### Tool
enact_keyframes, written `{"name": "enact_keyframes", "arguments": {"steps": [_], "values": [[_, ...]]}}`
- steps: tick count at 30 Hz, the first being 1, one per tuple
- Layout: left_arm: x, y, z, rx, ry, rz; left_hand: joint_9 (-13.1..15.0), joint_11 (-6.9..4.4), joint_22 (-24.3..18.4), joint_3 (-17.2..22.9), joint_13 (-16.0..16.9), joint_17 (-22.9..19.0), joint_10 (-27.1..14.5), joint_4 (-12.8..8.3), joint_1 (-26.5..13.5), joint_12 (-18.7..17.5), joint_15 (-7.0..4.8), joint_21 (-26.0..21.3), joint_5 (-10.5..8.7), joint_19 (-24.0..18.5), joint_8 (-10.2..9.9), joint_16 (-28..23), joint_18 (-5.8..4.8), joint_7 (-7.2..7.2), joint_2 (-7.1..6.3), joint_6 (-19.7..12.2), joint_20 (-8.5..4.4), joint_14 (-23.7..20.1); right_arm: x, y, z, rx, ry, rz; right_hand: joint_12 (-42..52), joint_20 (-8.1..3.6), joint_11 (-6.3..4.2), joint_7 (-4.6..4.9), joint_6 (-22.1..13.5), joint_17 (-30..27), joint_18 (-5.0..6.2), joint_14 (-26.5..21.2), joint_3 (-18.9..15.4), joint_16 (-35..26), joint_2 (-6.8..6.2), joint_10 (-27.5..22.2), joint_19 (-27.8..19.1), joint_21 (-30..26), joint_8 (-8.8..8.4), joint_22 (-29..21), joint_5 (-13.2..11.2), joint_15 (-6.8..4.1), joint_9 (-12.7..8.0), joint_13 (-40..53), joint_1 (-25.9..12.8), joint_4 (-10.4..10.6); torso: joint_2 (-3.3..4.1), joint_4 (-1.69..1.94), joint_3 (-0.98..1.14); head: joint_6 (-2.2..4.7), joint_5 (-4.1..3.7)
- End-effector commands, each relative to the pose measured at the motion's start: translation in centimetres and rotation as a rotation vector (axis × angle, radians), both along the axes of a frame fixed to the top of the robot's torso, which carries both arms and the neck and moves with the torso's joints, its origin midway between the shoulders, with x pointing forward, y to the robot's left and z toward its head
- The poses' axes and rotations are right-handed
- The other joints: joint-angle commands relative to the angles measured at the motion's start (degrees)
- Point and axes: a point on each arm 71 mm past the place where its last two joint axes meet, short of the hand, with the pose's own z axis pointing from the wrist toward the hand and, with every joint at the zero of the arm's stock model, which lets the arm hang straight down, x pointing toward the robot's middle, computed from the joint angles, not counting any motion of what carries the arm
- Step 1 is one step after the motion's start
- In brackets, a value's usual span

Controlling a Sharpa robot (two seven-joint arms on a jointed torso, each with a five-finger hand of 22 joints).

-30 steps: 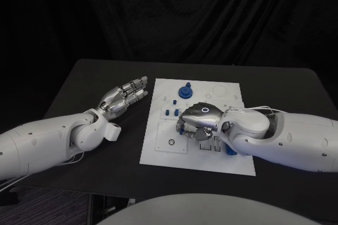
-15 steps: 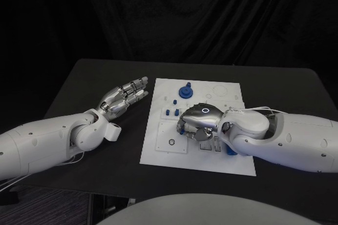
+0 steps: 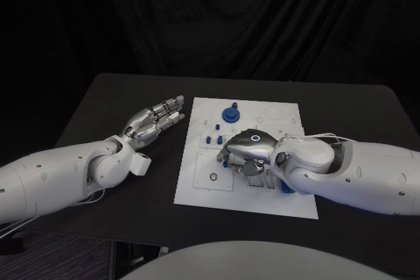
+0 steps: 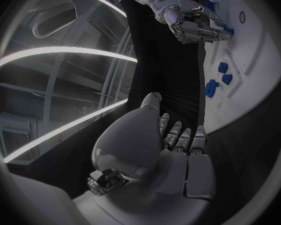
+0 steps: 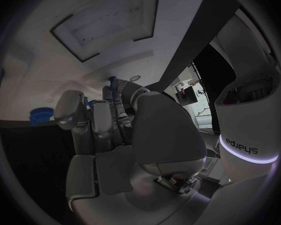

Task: Assemble the parts on the task board

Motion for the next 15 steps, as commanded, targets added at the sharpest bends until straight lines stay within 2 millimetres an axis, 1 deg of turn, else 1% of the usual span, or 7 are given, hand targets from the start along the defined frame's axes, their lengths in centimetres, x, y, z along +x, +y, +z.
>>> {"name": "enact_keyframes", "arguments": {"steps": [1,2,3,4,6,10,15], "values": [[-0.06,-0.08,0.34,-0.039,-0.039,-0.004,0.1,0.19,0.1,0.1,0.0,0.0,-0.1,-0.2,0.1,0.0,0.61,0.0,-0.02,0.0,0.3,-0.1,0.16,0.15,0.47,0.3,0.53,0.0,-0.07,-0.03,-0.30,-0.023,0.009,-0.001,-1.5,0.46,0.71,-1.02,-3.0,-0.5,0.00,-0.4,-0.5,-0.4,-0.50,-2.3,-0.7,-0.8,-0.96,7.1,-1.2,0.56,-1.1,-0.8,-1.1,0.8,-0.03,-0.01,-0.02,-0.01,0.02],[-0.05,-0.06,0.33,-0.038,-0.039,-0.004,0.1,0.19,0.1,0.1,0.0,0.0,-0.1,-0.2,0.1,0.0,0.64,0.0,-0.02,0.0,0.3,-0.1,0.16,0.17,0.48,0.3,0.55,0.0,-0.06,-0.03,-0.31,-0.024,0.010,-0.001,-1.5,0.46,0.71,-1.02,-3.0,-0.5,0.00,-0.4,-0.5,-0.4,-0.50,-2.3,-0.7,-0.8,-0.96,7.1,-1.2,0.56,-1.1,-0.8,-1.1,0.8,-0.03,0.00,-0.02,-0.01,0.03],[-0.05,-0.05,0.32,-0.038,-0.039,-0.003,0.1,0.19,0.1,0.1,0.0,0.0,-0.1,-0.2,0.1,0.0,0.64,0.0,-0.02,0.0,0.3,-0.1,0.16,0.17,0.48,0.3,0.55,0.0,-0.06,-0.03,-0.32,-0.025,0.010,0.000,-3.1,0.69,1.03,-1.90,-5.8,-1.4,0.30,-1.1,-1.9,-1.1,-1.18,-5.8,-1.4,-2.2,-0.98,6.7,-2.9,0.56,-2.1,-1.4,-2.1,1.6,-0.03,0.00,-0.02,-0.01,0.04],[-0.04,-0.05,0.32,-0.038,-0.038,-0.003,0.1,0.19,0.1,0.1,0.0,0.0,-0.1,-0.2,0.1,0.0,0.64,0.0,-0.02,0.0,0.3,-0.1,0.16,0.17,0.48,0.3,0.55,0.0,-0.06,-0.03,-0.33,-0.025,0.011,0.000,-3.5,0.75,1.18,-2.63,-7.4,-1.8,0.46,-1.5,-3.2,-1.4,-1.26,-7.6,-1.8,-3.0,-0.92,6.5,-3.8,0.50,-2.8,-1.5,-2.6,2.2,-0.04,0.01,-0.02,-0.01,0.06],[-0.03,-0.03,0.30,-0.037,-0.038,-0.003,0.1,0.19,0.1,0.1,0.0,0.0,-0.1,-0.2,0.1,0.0,0.64,0.0,-0.02,0.0,0.3,-0.1,0.16,0.17,0.48,0.3,0.55,0.0,-0.05,-0.04,-0.34,-0.026,0.011,0.001,-3.5,0.79,1.29,-2.71,-7.8,-2.2,0.59,-1.8,-4.3,-1.7,-1.19,-8.6,-2.2,-3.8,-0.80,6.3,-4.5,0.52,-3.2,-1.4,-2.6,2.6,-0.04,0.02,-0.01,-0.01,0.05],[-0.01,0.01,0.26,-0.036,-0.038,-0.002,0.1,0.20,0.1,0.1,-0.1,0.0,-0.2,-0.3,0.1,0.0,0.65,0.0,-0.02,0.0,0.3,-0.1,0.16,0.19,0.49,0.3,0.56,0.0,-0.03,-0.14,-0.24,-0.013,0.004,0.001,-2.9,0.85,1.62,-3.16,-9.0,-3.5,0.89,-2.9,-7.6,-2.6,-0.89,-11.6,-3.1,-5.9,-0.68,5.8,-6.8,0.52,-4.4,-1.1,-2.9,4.0,-0.05,0.03,-0.05,-0.01,0.07],[-0.05,0.13,0.23,-0.035,-0.039,0.002,0.1,0.21,0.0,0.1,-0.1,0.0,-0.2,-0.3,0.1,-0.1,0.65,0.0,-0.03,-0.1,0.3,-0.1,0.16,0.21,0.49,0.3,0.58,-0.1,-0.12,-0.44,0.20,0.044,-0.008,0.001,-2.4,0.89,1.65,-3.09,-8.9,-3.5,0.87,-3.0,-8.7,-2.6,-0.80,-12.2,-3.1,-6.0,-0.56,5.8,-7.3,0.59,-4.7,-0.9,-2.8,4.5,-0.03,0.03,-0.05,-0.01,0.17]]}}
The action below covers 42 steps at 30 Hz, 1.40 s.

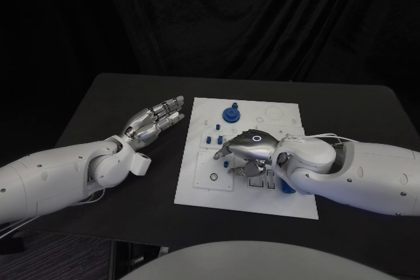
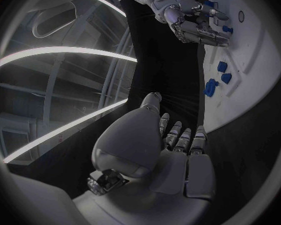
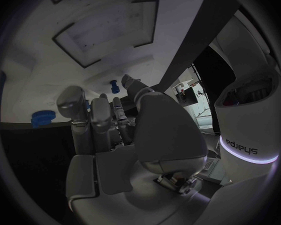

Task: Assemble the parts on the task board

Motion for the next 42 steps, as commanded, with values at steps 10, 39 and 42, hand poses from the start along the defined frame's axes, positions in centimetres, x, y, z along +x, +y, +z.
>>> {"name": "enact_keyframes", "arguments": {"steps": [10,39,42], "values": [[-0.2,0.3,0.4,-0.036,-0.042,0.007,0.1,0.23,0.0,0.1,-0.1,-0.1,-0.2,-0.3,0.1,0.0,0.23,0.0,-0.05,0.2,0.3,-0.1,0.16,0.23,0.49,0.4,0.37,0.0,0.2,-2.1,3.6,0.133,-0.091,-0.033,1.4,0.09,0.01,0.88,0.8,1.2,0.55,0.5,-1.8,1.1,0.50,-1.1,0.8,1.4,0.72,6.3,0.3,0.28,-0.4,0.4,0.4,0.7,-0.09,-0.06,-0.01,-0.01,0.17],[-0.2,0.4,0.5,-0.030,-0.061,0.032,0.1,0.42,-0.9,0.0,0.0,-0.1,0.1,-0.4,-0.2,0.3,-0.28,-0.3,-0.01,-0.2,0.3,-0.1,-0.09,-0.44,0.22,0.3,-0.47,-0.1,3.1,-11.1,7.0,-0.061,-0.054,-0.310,-0.4,0.68,-0.18,2.07,6.2,10.3,-2.01,6.8,-6.6,9.6,3.52,6.6,8.2,16.1,0.48,10.1,3.0,0.86,-3.5,-4.6,-3.4,4.9,0.04,0.04,-0.01,-0.01,-0.47],[-0.2,0.4,0.5,-0.030,-0.065,0.036,0.1,0.39,-1.0,-0.1,0.0,-0.1,0.1,-0.4,-0.2,0.4,-0.44,-0.3,0.04,-0.3,0.3,-0.1,-0.31,-0.46,0.15,0.5,-0.87,-0.1,3.0,-11.2,6.5,-0.066,-0.042,-0.310,-0.6,0.62,-0.25,2.39,6.1,10.1,-2.01,6.8,-6.8,9.6,3.46,7.0,8.2,16.2,0.33,10.1,2.6,0.80,-3.7,-4.8,-3.6,5.0,0.04,0.02,-0.01,-0.01,-0.63]]}}
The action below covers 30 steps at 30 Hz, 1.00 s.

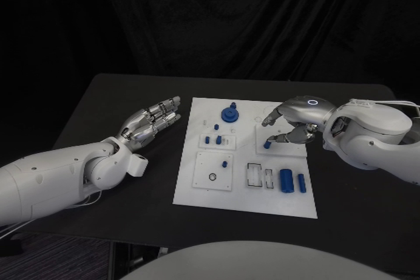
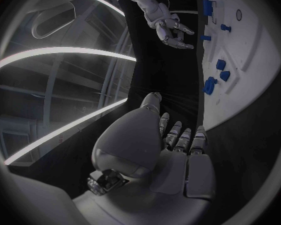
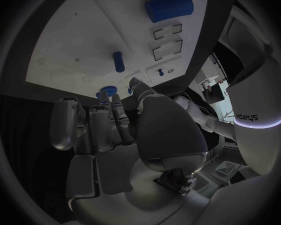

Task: Assemble the parts on the task board

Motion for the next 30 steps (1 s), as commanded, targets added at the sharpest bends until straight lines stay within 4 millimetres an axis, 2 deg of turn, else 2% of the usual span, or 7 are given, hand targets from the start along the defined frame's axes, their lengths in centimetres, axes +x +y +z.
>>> {"name": "enact_keyframes", "arguments": {"steps": [1,7,13,19,24,30], "values": [[0.0,0.0,0.5,-0.038,-0.064,0.019,0.0,0.38,-0.1,-0.1,0.0,-0.1,0.1,-0.4,-0.2,0.4,-0.49,-0.3,0.06,-0.1,0.1,-0.1,-0.37,-0.34,0.14,0.2,-0.76,-0.1,-0.1,-0.2,-0.6,-0.006,0.018,-0.008,-0.3,0.00,0.05,0.46,0.0,-0.1,-1.08,1.2,-0.4,0.1,0.08,0.5,0.4,0.1,-0.17,10.1,-0.3,-0.25,-0.1,-0.1,-0.3,0.1,-0.02,-0.03,0.02,-0.01,-0.15],[0.0,0.0,0.5,-0.037,-0.067,0.022,0.0,0.27,-0.3,-0.1,0.0,-0.1,0.1,-0.5,-0.3,0.4,-1.00,-0.4,0.12,-0.1,0.2,-0.2,-0.78,-0.16,0.13,0.4,-1.60,-0.2,-0.2,-0.4,-1.6,0.003,0.025,-0.012,-0.4,-0.42,-0.55,1.47,1.5,-0.1,-1.10,1.3,-0.5,0.2,0.26,3.2,0.5,0.5,0.28,10.2,-0.5,-0.75,-0.3,-0.5,0.4,-0.2,-0.03,-0.02,0.01,-0.01,-0.27],[0.0,0.1,0.4,-0.038,-0.065,0.020,0.0,0.26,-0.3,-0.1,0.0,-0.1,0.1,-0.5,-0.3,0.4,-0.99,-0.4,0.12,-0.1,0.1,-0.2,-0.79,-0.16,0.14,0.3,-1.60,-0.2,-0.1,-0.3,-2.4,-0.002,0.041,-0.013,-0.6,-0.66,-0.81,1.93,2.8,-0.4,-1.06,1.2,-0.3,0.0,0.32,4.3,0.3,0.3,0.66,10.1,0.1,-0.97,-0.2,-0.6,1.3,-0.8,-0.03,-0.02,0.01,-0.01,-0.42],[0.0,0.0,0.3,-0.039,-0.062,0.018,0.0,0.26,-0.2,-0.1,0.0,-0.1,0.1,-0.5,-0.3,0.3,-0.98,-0.4,0.13,-0.1,0.1,-0.2,-0.79,-0.16,0.14,0.3,-1.59,-0.2,0.1,0.0,-3.1,-0.008,0.055,-0.009,-1.2,-0.86,-0.96,1.99,4.3,-0.8,-1.01,1.1,1.1,-0.3,0.18,5.5,0.1,0.1,0.94,10.0,3.1,-1.14,0.2,-1.0,3.4,-2.4,-0.04,-0.03,0.01,-0.01,-0.40],[-0.1,0.0,0.3,-0.039,-0.060,0.017,0.0,0.26,-0.2,-0.1,0.0,-0.1,0.1,-0.5,-0.3,0.3,-0.96,-0.4,0.14,-0.1,0.1,-0.2,-0.80,-0.16,0.15,0.3,-1.57,-0.2,0.1,0.1,-3.6,-0.009,0.063,-0.004,-1.5,-0.93,-1.03,1.98,5.2,-1.0,-0.97,1.0,2.3,-0.5,0.07,6.3,0.0,-0.1,1.17,9.9,4.3,-1.22,0.5,-1.1,4.3,-3.1,-0.04,-0.03,0.01,-0.01,-0.32],[-0.1,0.0,0.2,-0.039,-0.056,0.015,0.0,0.27,-0.2,-0.1,0.0,-0.1,0.1,-0.5,-0.3,0.3,-0.92,-0.4,0.18,-0.1,0.1,-0.2,-0.81,-0.17,0.18,0.2,-1.52,-0.2,0.1,0.3,-3.9,-0.005,0.064,0.003,-1.9,-1.13,-1.33,2.47,6.7,-0.9,-1.02,1.0,4.3,-0.4,-0.14,8.1,0.0,0.3,1.66,10.0,5.6,-1.47,1.0,-1.5,5.1,-3.8,-0.03,-0.03,0.01,-0.01,-0.35]]}}
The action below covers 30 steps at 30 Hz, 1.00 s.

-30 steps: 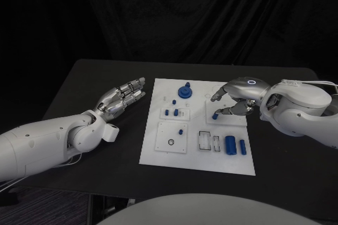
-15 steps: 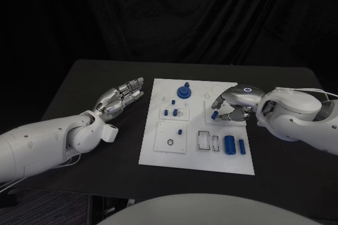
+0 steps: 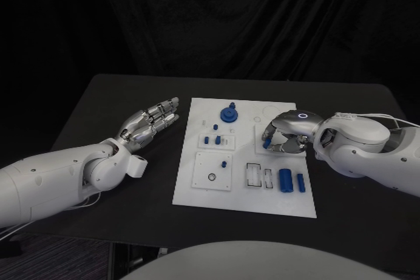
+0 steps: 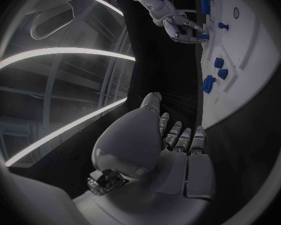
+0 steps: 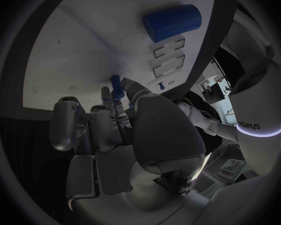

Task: Assemble the parts on the task board

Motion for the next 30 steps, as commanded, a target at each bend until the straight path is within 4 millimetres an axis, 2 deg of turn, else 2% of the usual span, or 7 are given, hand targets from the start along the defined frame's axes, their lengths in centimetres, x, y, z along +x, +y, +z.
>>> {"name": "enact_keyframes", "arguments": {"steps": [1,8,13,17,24,30], "values": [[-0.1,-0.1,0.4,-0.046,-0.058,0.004,0.0,0.28,0.1,0.1,0.0,-0.1,0.1,-0.3,-0.3,0.3,-0.07,-0.4,0.21,0.0,0.1,-0.2,-0.80,0.03,0.20,0.1,-0.15,0.0,0.0,0.1,-0.1,0.010,-0.007,0.010,-0.5,-0.33,-0.05,0.19,0.8,0.1,-1.05,0.8,0.9,-0.1,-0.19,0.9,0.0,0.1,0.44,10.0,0.3,-0.52,0.3,-0.2,0.6,-0.1,0.00,-0.01,-0.01,-0.01,-0.04],[-0.1,-0.1,0.3,-0.047,-0.054,0.002,0.0,0.33,0.1,0.2,0.0,-0.1,0.0,-0.4,-0.3,0.3,-0.01,-0.3,0.29,0.0,0.1,-0.2,-0.79,0.05,0.27,0.0,-0.06,0.0,-0.1,0.3,-0.1,0.016,-0.010,0.018,-0.9,-0.62,-0.41,0.26,2.1,0.0,-1.12,0.8,2.7,-0.2,-0.86,3.7,0.1,0.5,0.76,10.1,-1.2,-0.83,0.9,-0.5,0.4,0.1,0.00,-0.01,-0.01,-0.01,-0.04],[-0.2,-0.1,0.2,-0.046,-0.050,0.001,0.0,0.36,0.1,0.2,0.0,-0.1,0.0,-0.4,-0.2,0.3,0.03,-0.3,0.33,0.0,0.1,-0.2,-0.79,0.07,0.31,-0.1,-0.01,0.0,-0.1,0.5,0.0,0.032,-0.023,0.025,-1.0,-0.97,-0.95,-0.09,3.8,-0.1,-1.14,0.9,4.0,-0.3,-1.08,6.4,0.2,0.7,1.35,10.1,-1.8,-1.26,1.5,-0.6,0.8,0.0,-0.01,-0.03,0.00,-0.01,0.12],[-0.2,-0.1,0.1,-0.044,-0.047,0.001,0.0,0.44,0.2,0.3,0.0,-0.1,0.0,-0.6,-0.1,0.4,0.13,-0.3,0.41,0.1,0.1,-0.2,-0.74,0.24,0.39,0.2,0.15,0.0,-0.2,0.6,0.2,0.053,-0.043,0.028,-1.4,-1.39,-1.54,-0.72,5.5,0.2,-1.19,1.1,4.6,-0.1,-1.50,8.5,0.3,0.9,2.02,10.2,-2.5,-1.76,2.3,-0.7,0.7,0.1,0.00,0.00,0.00,-0.01,0.09],[-0.3,0.0,0.0,-0.042,-0.043,0.001,0.1,0.50,0.2,0.4,0.0,-0.1,0.0,-0.7,0.0,0.4,0.20,-0.3,0.50,0.1,0.2,-0.2,-0.70,0.44,0.43,0.4,0.27,0.0,-0.4,0.7,0.7,0.087,-0.076,0.033,-1.8,-2.00,-2.33,-1.44,7.4,0.5,-1.27,1.3,5.5,0.1,-1.34,10.9,0.5,1.4,2.89,10.3,-2.6,-2.41,3.5,-0.7,1.9,-0.5,-0.02,-0.01,0.01,-0.01,0.24],[-0.3,0.0,0.0,-0.040,-0.041,0.004,0.1,0.52,0.2,0.5,0.0,-0.1,0.0,-0.8,0.1,0.4,0.23,-0.3,0.54,0.1,0.2,-0.2,-0.68,0.53,0.44,0.5,0.32,0.0,-0.5,0.8,1.7,0.111,-0.109,0.035,-2.1,-2.21,-2.55,-1.65,7.9,0.4,-1.30,1.4,5.7,0.0,-1.16,11.7,0.5,1.5,3.15,10.4,-2.6,-2.61,3.9,-0.8,2.2,-0.6,-0.01,-0.02,0.00,-0.01,0.24]]}}
